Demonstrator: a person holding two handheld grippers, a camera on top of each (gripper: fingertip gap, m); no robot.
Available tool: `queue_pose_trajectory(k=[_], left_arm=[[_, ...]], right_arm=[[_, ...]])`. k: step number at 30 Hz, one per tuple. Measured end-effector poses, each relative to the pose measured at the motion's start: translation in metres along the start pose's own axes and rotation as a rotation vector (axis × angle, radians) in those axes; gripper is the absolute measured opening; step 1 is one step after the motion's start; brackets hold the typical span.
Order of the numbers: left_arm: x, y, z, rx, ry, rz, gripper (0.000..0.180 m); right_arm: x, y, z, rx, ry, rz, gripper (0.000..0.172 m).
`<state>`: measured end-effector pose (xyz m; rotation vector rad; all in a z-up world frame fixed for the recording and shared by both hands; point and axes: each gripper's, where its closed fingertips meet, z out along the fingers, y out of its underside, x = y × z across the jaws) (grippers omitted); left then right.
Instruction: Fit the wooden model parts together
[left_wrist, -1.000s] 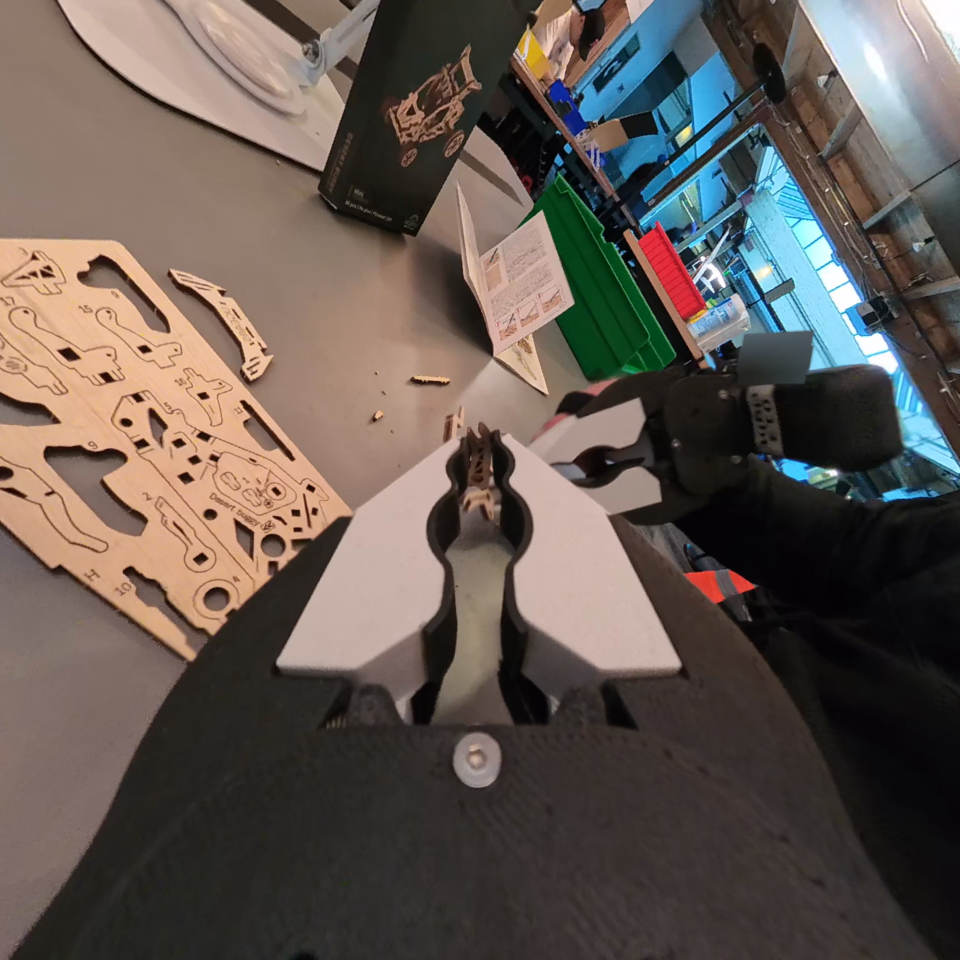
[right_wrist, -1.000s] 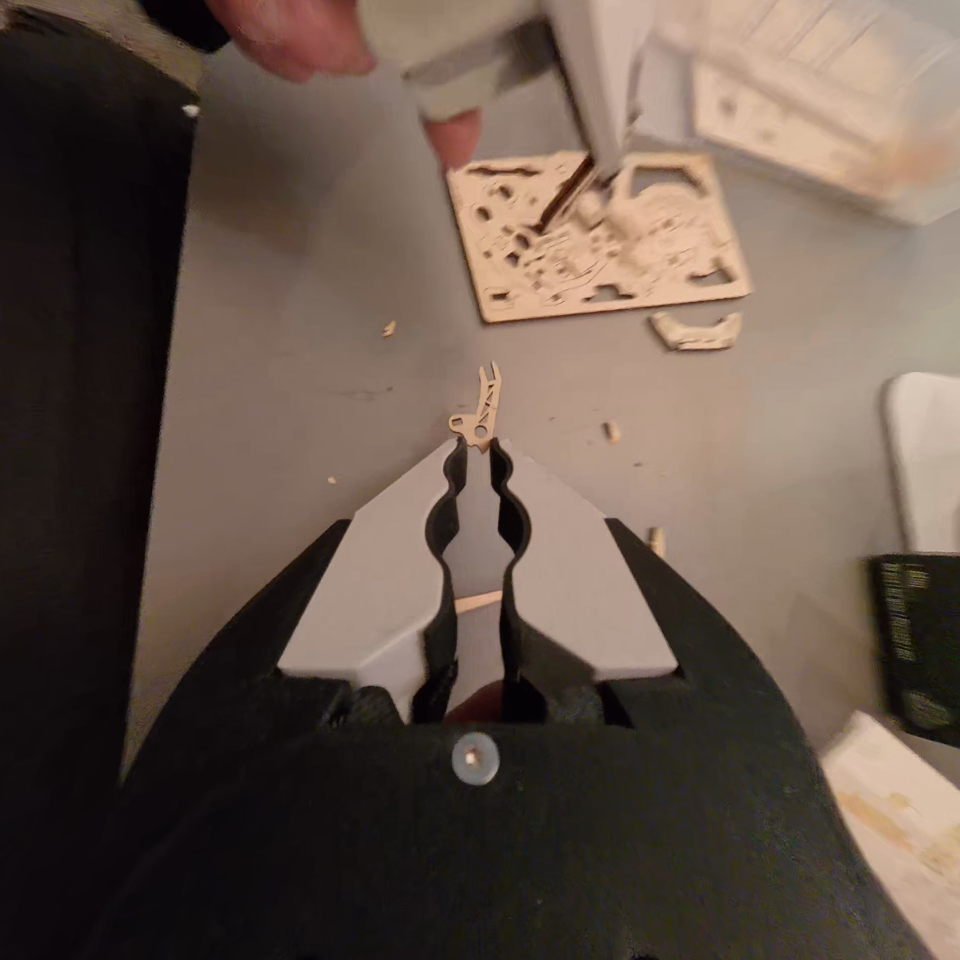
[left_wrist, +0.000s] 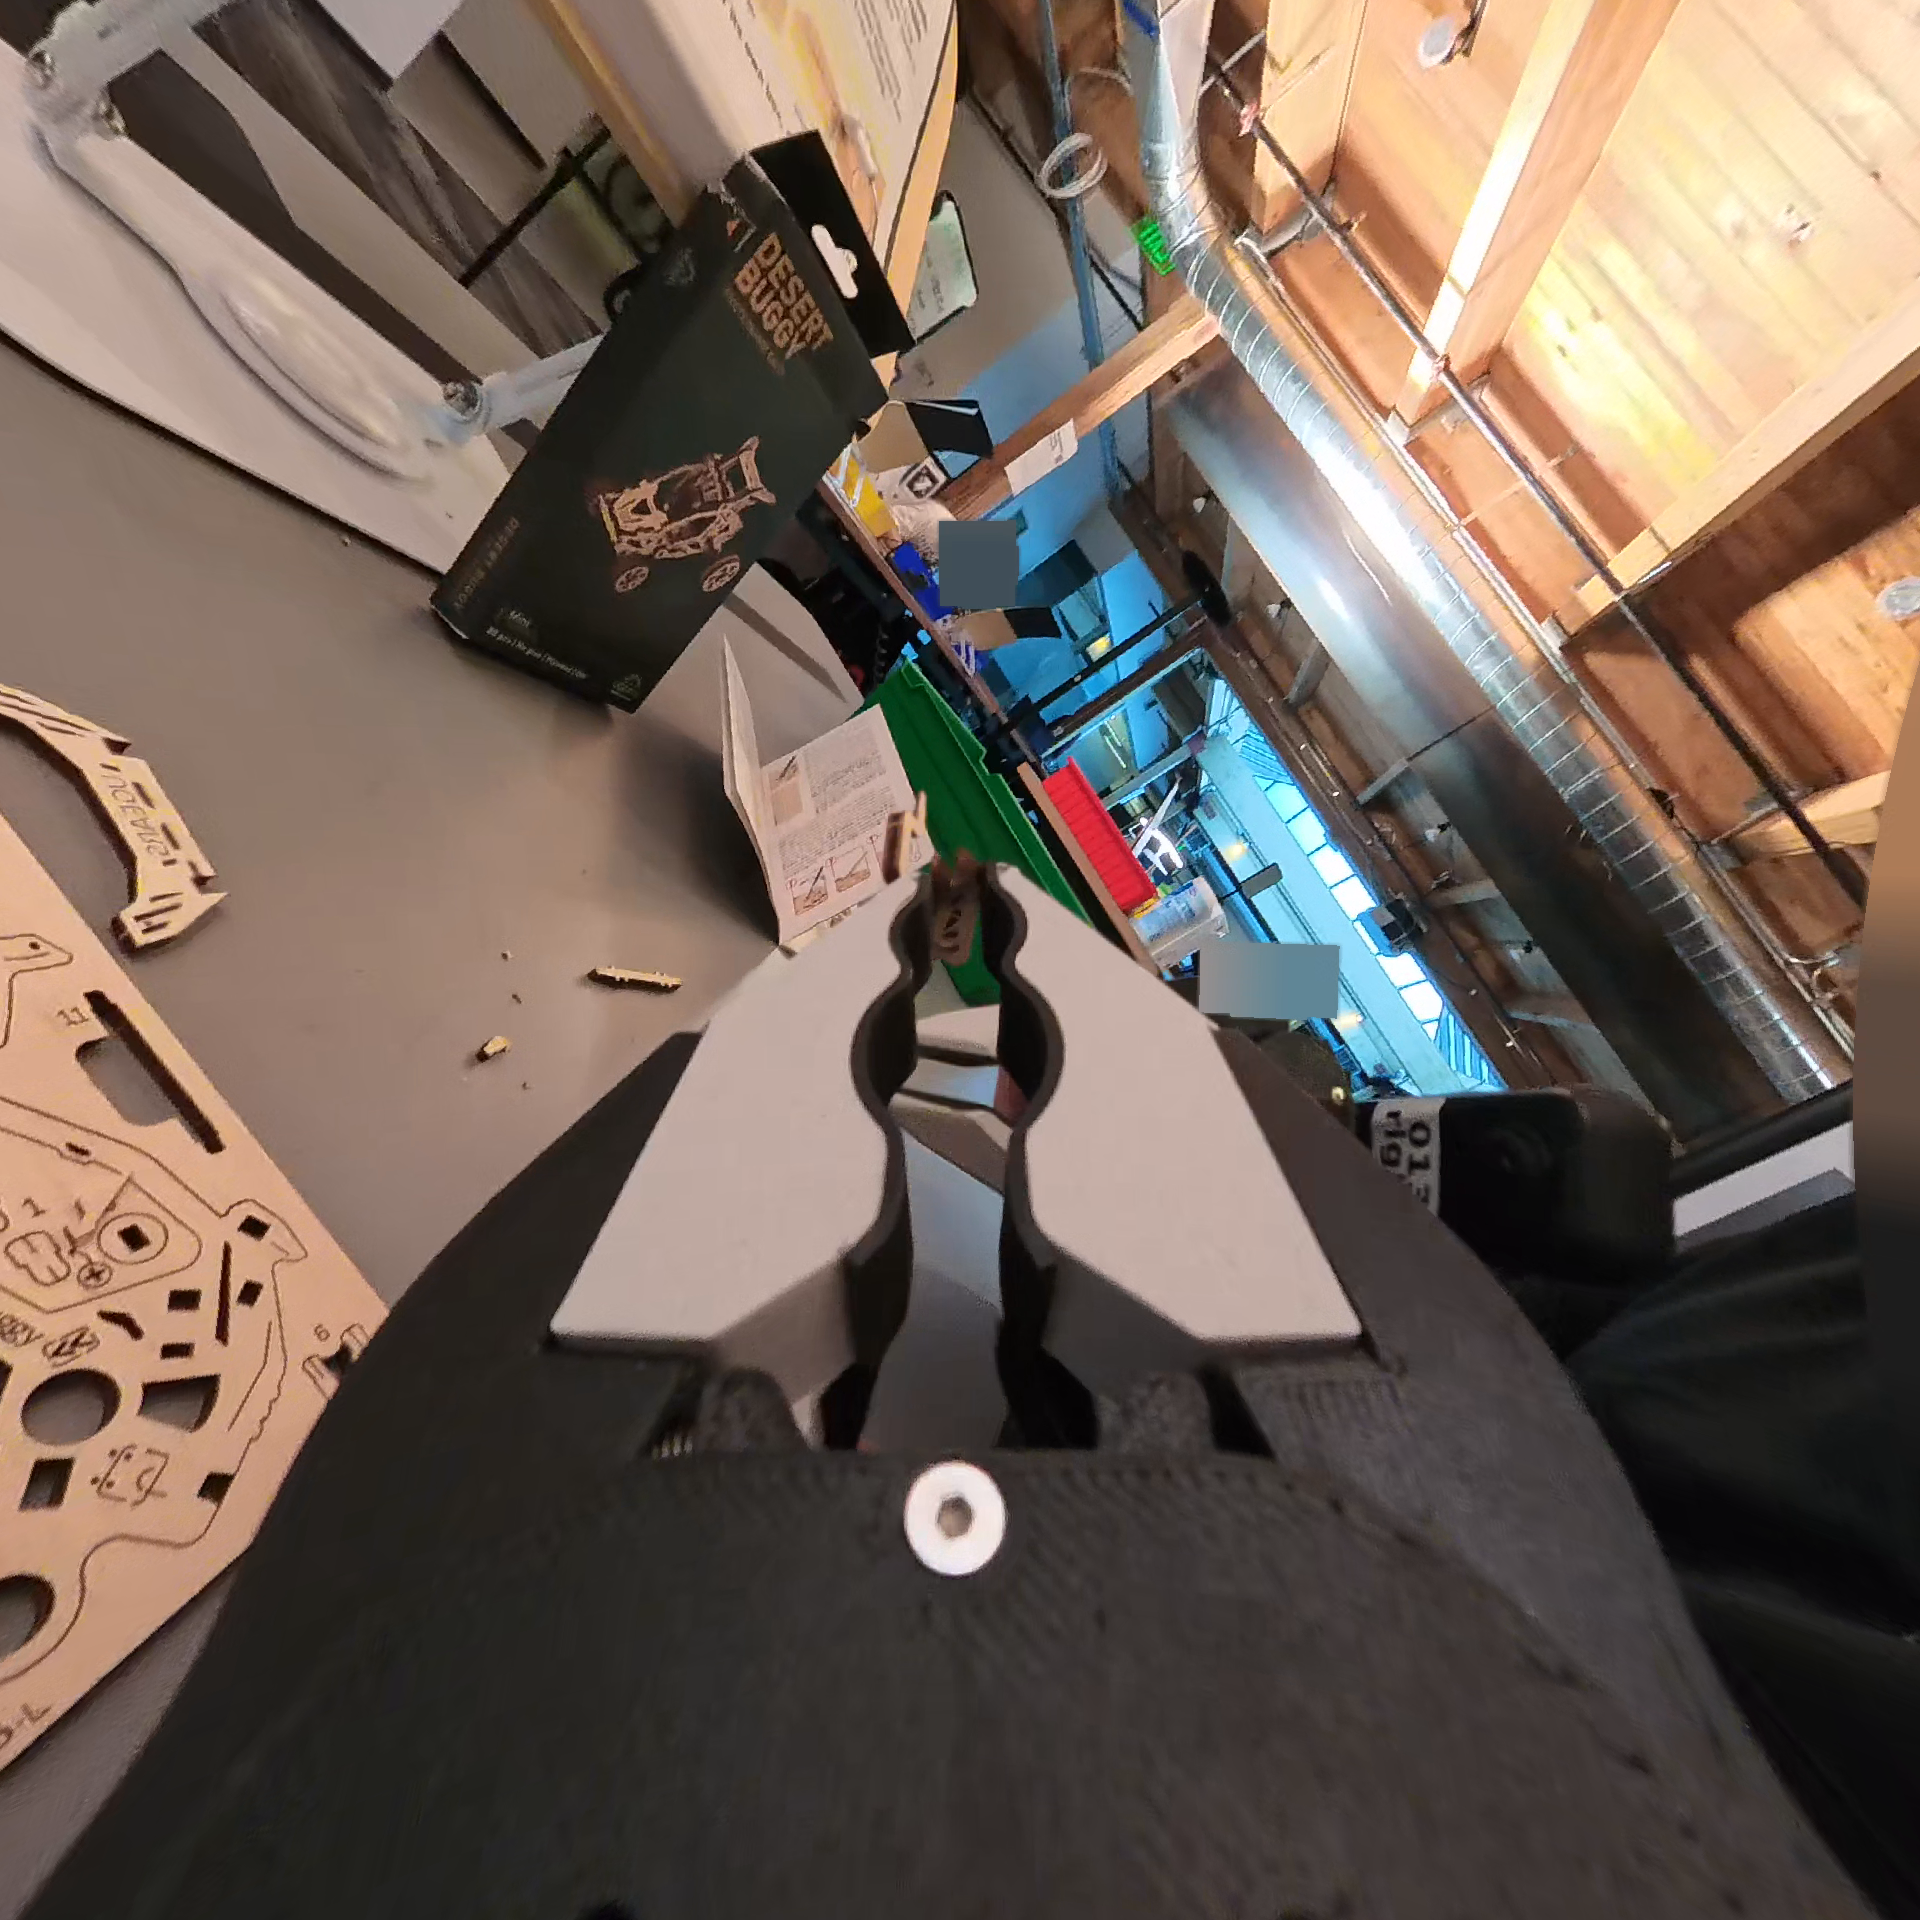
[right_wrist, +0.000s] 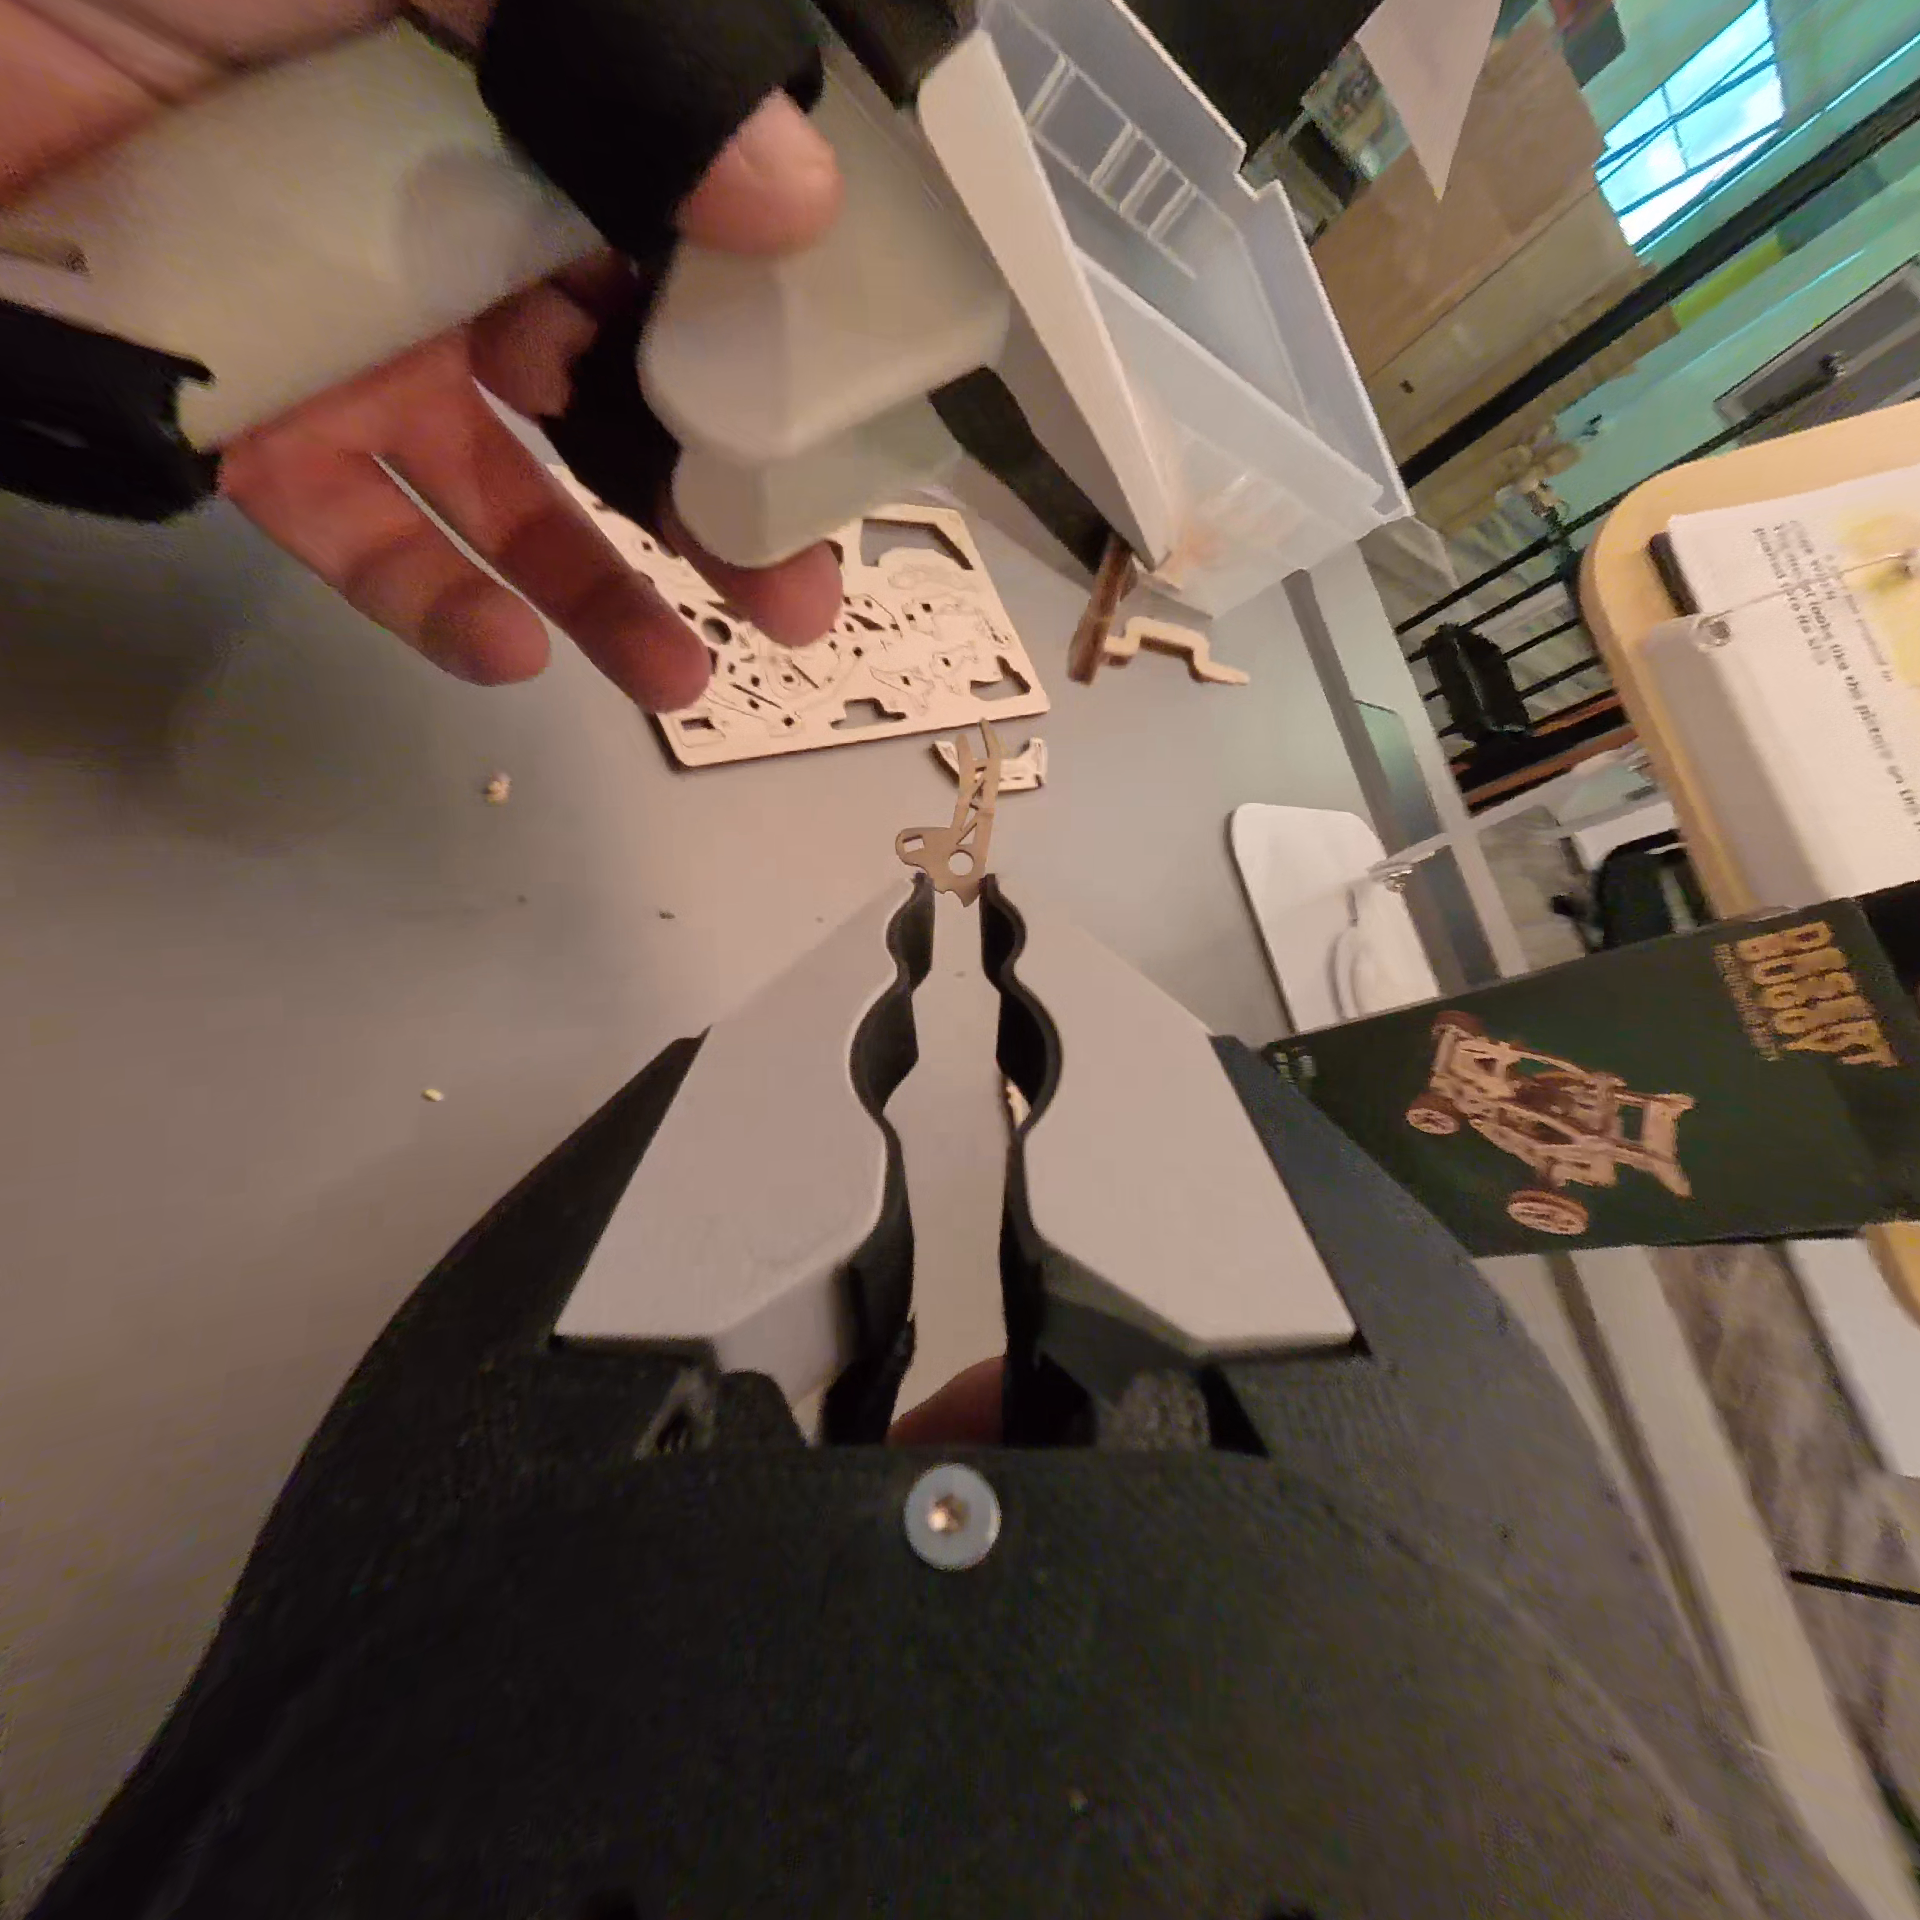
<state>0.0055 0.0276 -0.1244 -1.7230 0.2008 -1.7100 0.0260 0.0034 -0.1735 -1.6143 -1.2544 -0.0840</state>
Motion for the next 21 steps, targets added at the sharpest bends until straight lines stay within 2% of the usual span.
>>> queue_pose_trajectory(k=[2,5,8,13,16,21], left_arm=[[-0.002,0.001,0.0,0.008,-0.009,-0.009,0.006],[-0.013,0.008,-0.001,-0.018,-0.068,-0.022,0.006],[-0.025,0.012,-0.004,-0.044,-0.129,-0.021,0.006],[-0.028,0.011,-0.005,-0.046,-0.135,-0.022,0.006],[-0.029,0.011,-0.007,-0.053,-0.14,-0.016,0.006],[-0.031,0.013,-0.009,-0.075,-0.146,-0.012,0.007]], right_arm=[[-0.004,0.0,0.0,-0.003,-0.019,0.037,0.006],[-0.011,0.013,0.004,-0.075,-0.014,-0.037,0.006],[-0.002,0.043,0.011,-0.218,0.103,-0.271,0.007],[-0.009,0.081,0.024,-0.355,0.104,-0.549,0.007],[-0.026,0.072,0.02,-0.316,0.034,-0.65,0.008],[-0.05,0.063,0.008,-0.292,-0.082,-0.7,0.01]])
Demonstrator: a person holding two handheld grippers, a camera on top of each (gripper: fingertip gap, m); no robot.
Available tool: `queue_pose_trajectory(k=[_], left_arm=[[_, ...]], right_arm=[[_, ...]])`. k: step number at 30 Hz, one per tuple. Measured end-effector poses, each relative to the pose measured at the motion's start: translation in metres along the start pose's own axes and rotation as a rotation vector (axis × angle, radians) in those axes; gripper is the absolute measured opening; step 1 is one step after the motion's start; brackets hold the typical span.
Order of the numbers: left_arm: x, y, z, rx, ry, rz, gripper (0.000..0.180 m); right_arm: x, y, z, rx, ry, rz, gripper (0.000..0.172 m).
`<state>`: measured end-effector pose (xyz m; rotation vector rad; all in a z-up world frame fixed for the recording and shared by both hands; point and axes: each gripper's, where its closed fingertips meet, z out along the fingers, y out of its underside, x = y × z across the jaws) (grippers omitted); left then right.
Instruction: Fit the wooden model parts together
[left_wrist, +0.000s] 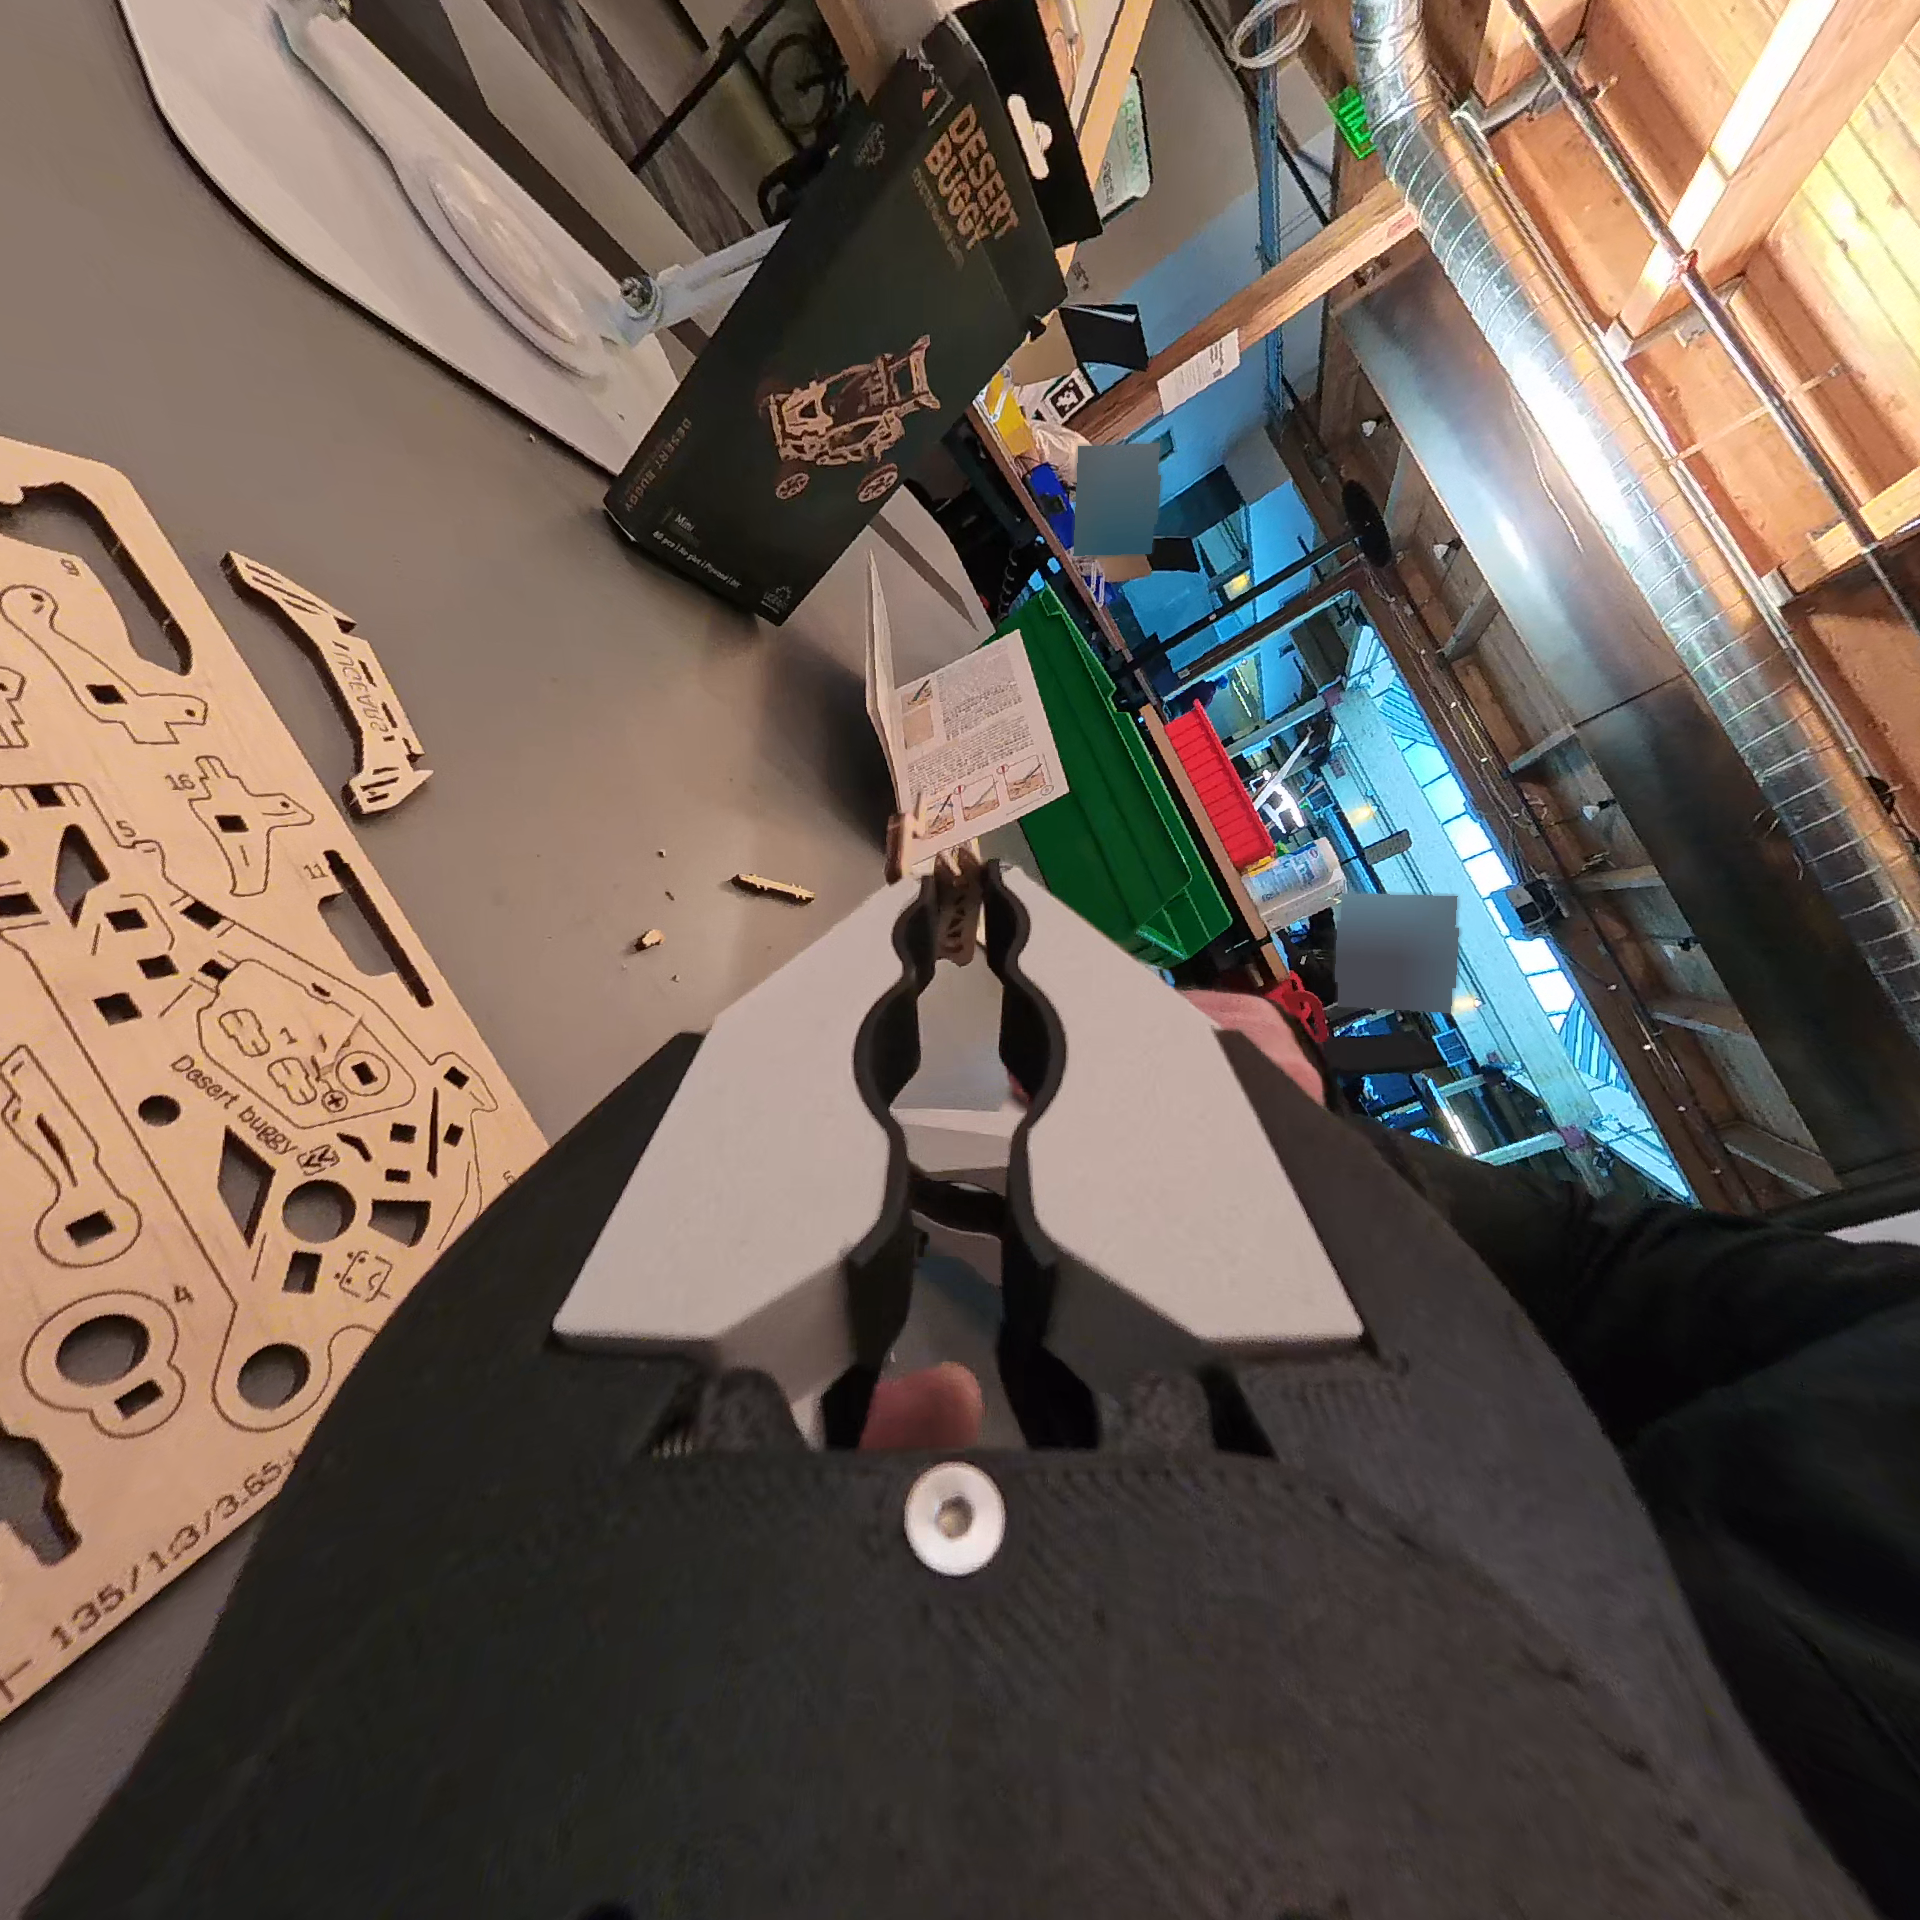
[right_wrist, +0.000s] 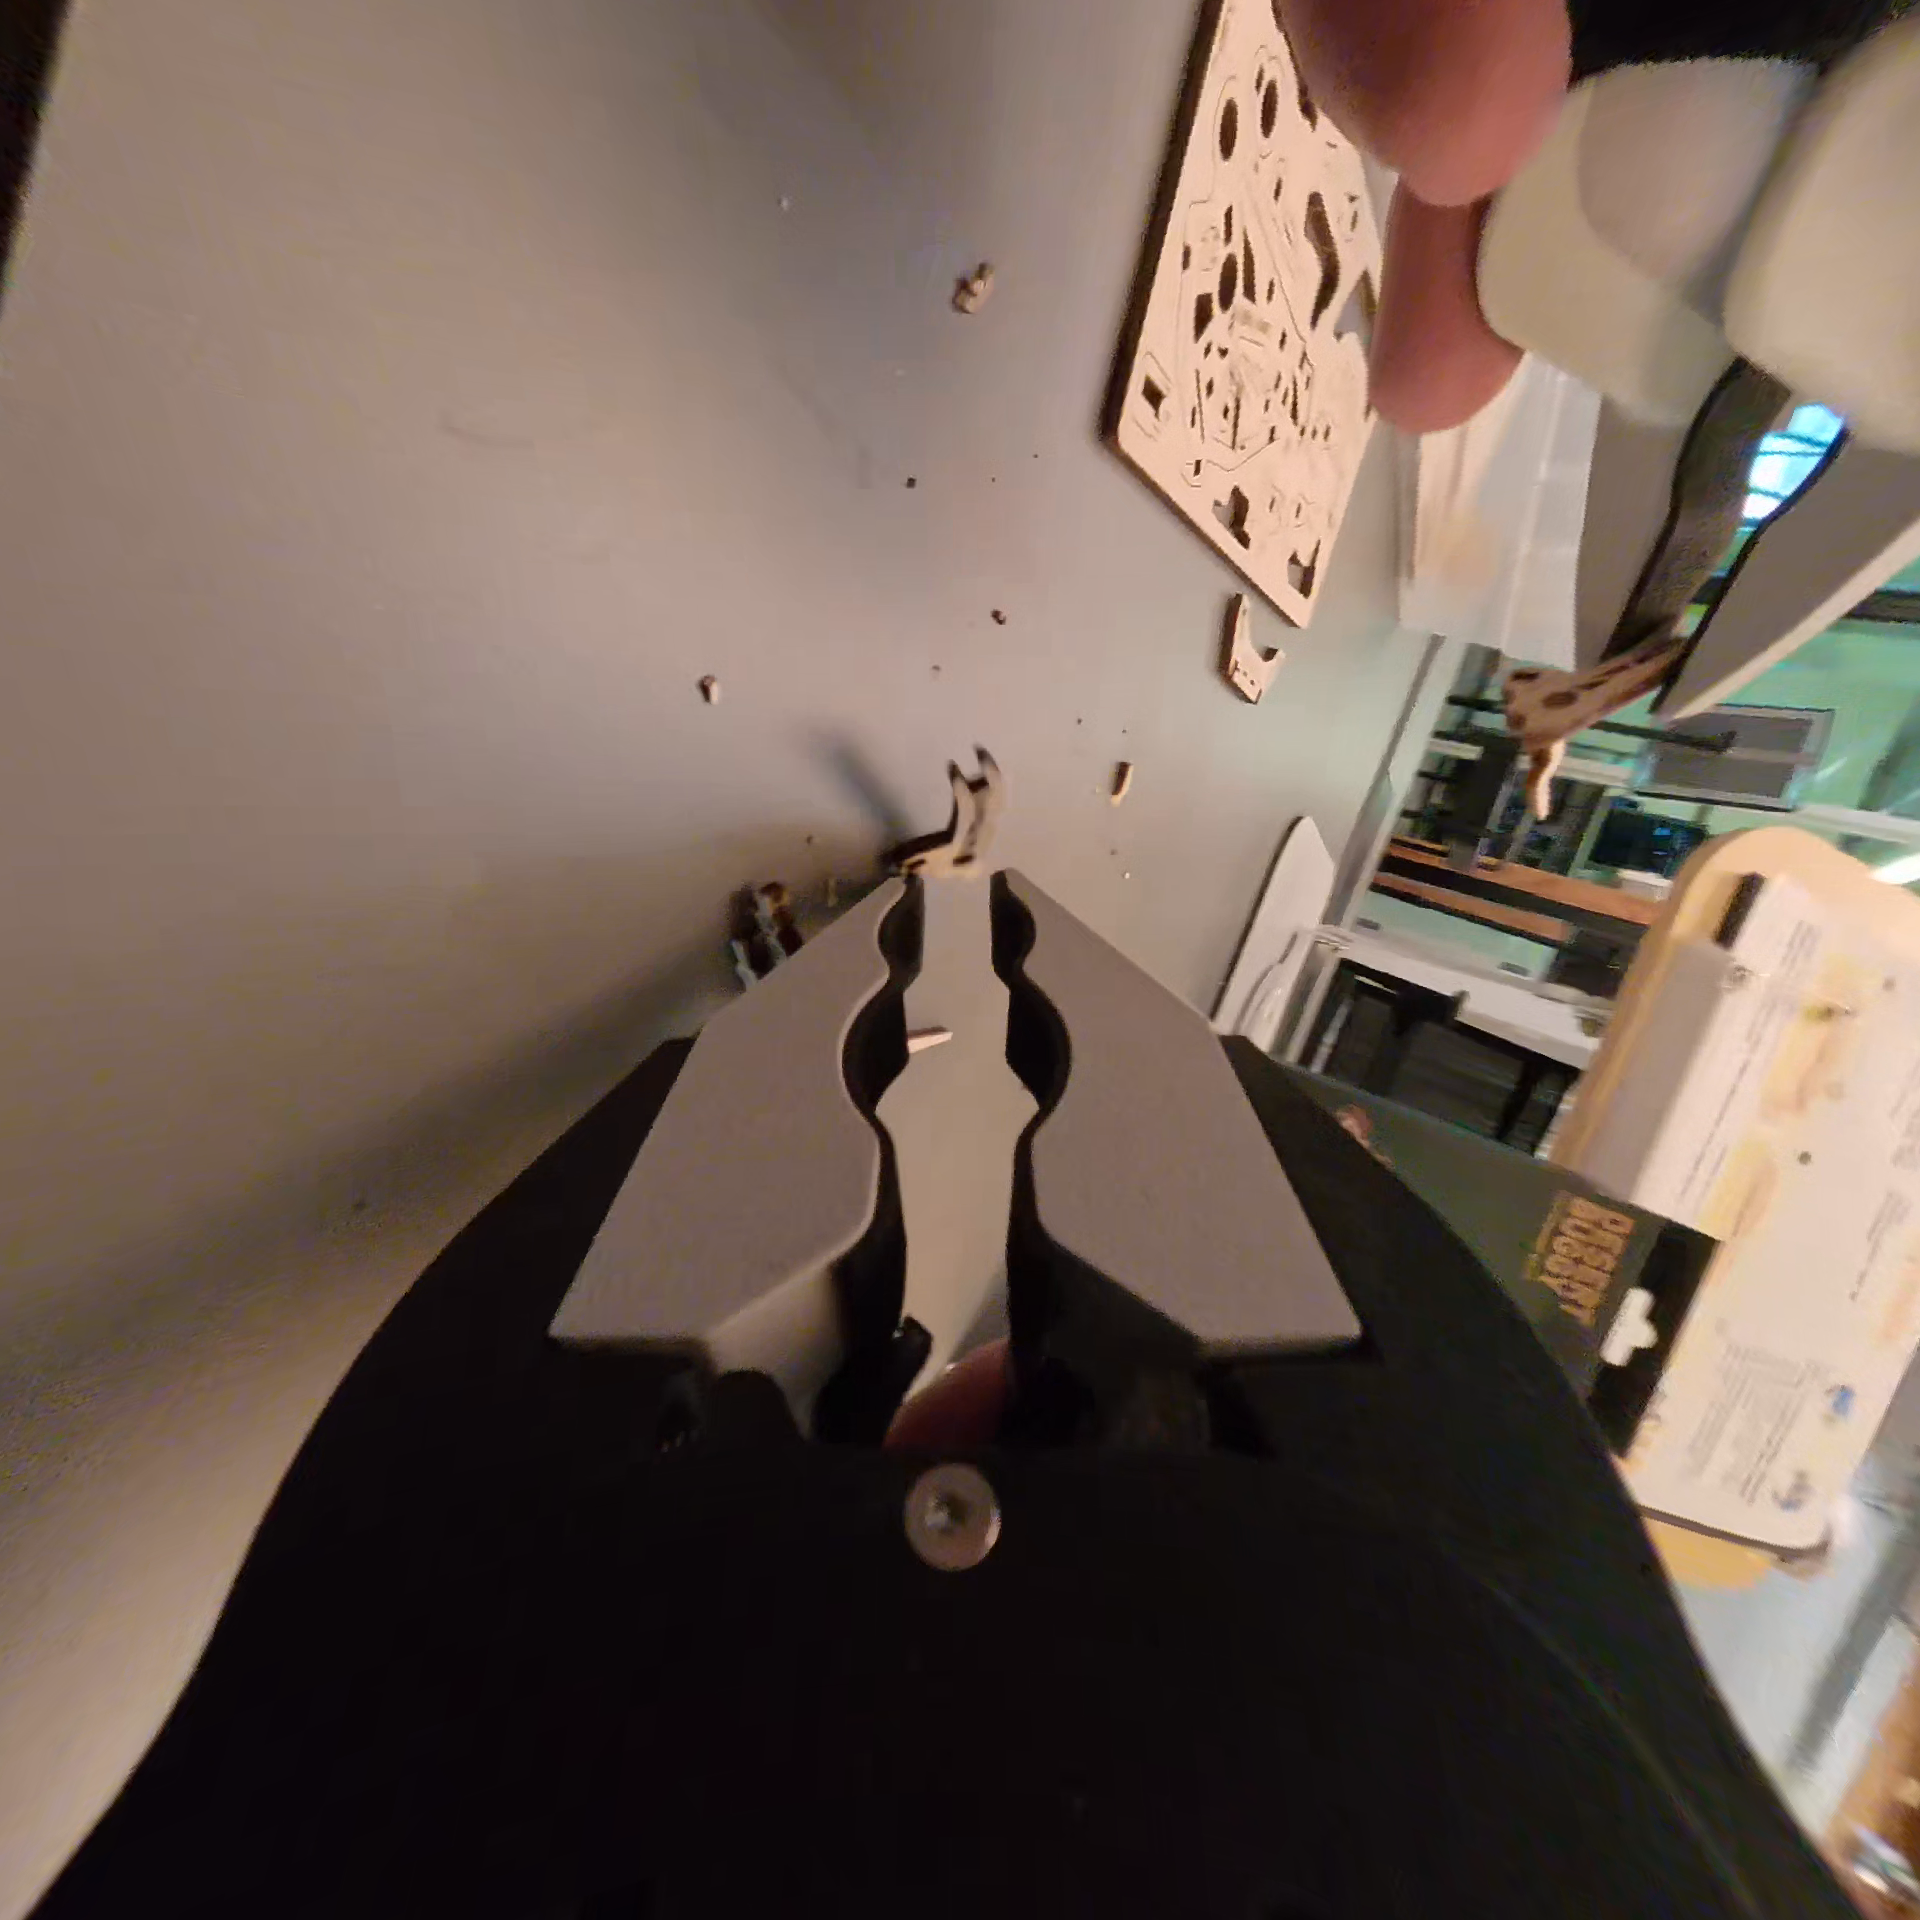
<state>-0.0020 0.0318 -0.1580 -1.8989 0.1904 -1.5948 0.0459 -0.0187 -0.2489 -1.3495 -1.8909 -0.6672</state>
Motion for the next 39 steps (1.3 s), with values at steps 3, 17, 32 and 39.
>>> queue_pose_trajectory(k=[3,17,32,39], left_arm=[[0.0,0.001,-0.001,-0.009,0.002,-0.001,0.006],[-0.002,-0.014,-0.012,0.012,0.0,0.018,0.006],[-0.005,-0.016,-0.015,0.009,0.0,0.02,0.006],[-0.005,-0.012,-0.013,-0.005,-0.004,0.025,0.006]], right_arm=[[-0.005,0.001,-0.01,0.036,-0.114,0.072,0.017],[-0.003,-0.029,-0.003,0.49,-0.872,0.337,0.004],[-0.01,-0.02,-0.016,0.504,-0.99,0.314,0.018],[-0.017,-0.029,-0.011,0.527,-0.981,0.174,0.005]])
